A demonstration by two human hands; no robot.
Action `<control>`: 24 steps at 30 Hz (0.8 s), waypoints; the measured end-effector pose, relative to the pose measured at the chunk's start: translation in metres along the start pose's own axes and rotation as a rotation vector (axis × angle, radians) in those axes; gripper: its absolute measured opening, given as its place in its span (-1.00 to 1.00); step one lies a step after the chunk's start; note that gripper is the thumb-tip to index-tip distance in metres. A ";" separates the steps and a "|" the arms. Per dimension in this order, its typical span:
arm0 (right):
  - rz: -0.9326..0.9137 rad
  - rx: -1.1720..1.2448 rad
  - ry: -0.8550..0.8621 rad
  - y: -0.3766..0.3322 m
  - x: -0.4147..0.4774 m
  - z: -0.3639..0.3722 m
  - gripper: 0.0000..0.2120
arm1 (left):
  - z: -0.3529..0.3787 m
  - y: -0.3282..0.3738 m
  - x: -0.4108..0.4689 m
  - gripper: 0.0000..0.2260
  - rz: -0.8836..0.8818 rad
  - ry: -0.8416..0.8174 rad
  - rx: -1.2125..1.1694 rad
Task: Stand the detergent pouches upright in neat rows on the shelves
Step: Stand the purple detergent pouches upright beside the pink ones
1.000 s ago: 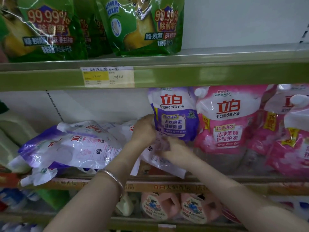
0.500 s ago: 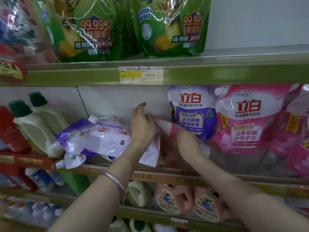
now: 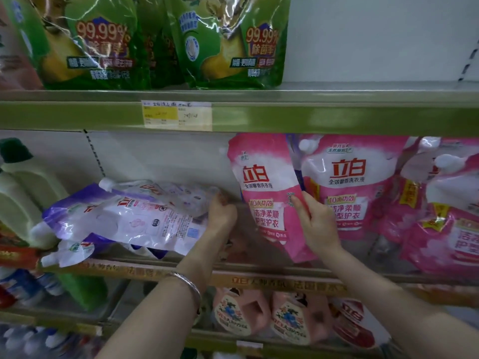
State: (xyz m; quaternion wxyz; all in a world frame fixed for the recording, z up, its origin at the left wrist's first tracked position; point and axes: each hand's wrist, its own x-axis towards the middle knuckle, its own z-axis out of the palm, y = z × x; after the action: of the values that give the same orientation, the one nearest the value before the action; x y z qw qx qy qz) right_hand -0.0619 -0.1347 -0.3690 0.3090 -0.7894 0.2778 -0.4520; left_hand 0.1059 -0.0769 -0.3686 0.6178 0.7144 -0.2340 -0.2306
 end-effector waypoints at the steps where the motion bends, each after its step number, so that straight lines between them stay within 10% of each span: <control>1: 0.013 0.018 0.023 0.004 0.000 -0.006 -0.82 | 0.005 -0.001 0.001 -0.59 -0.006 -0.006 -0.033; 24: 0.411 -0.080 0.220 0.040 -0.009 -0.094 -0.84 | 0.054 0.011 -0.049 -0.77 0.081 -0.300 -0.116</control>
State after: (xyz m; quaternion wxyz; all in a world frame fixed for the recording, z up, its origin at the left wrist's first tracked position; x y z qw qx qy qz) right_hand -0.1559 -0.1766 -0.3660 0.3309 -0.6738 0.4824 -0.4514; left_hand 0.0336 -0.0893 -0.3625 0.6250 0.6250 -0.3384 -0.3230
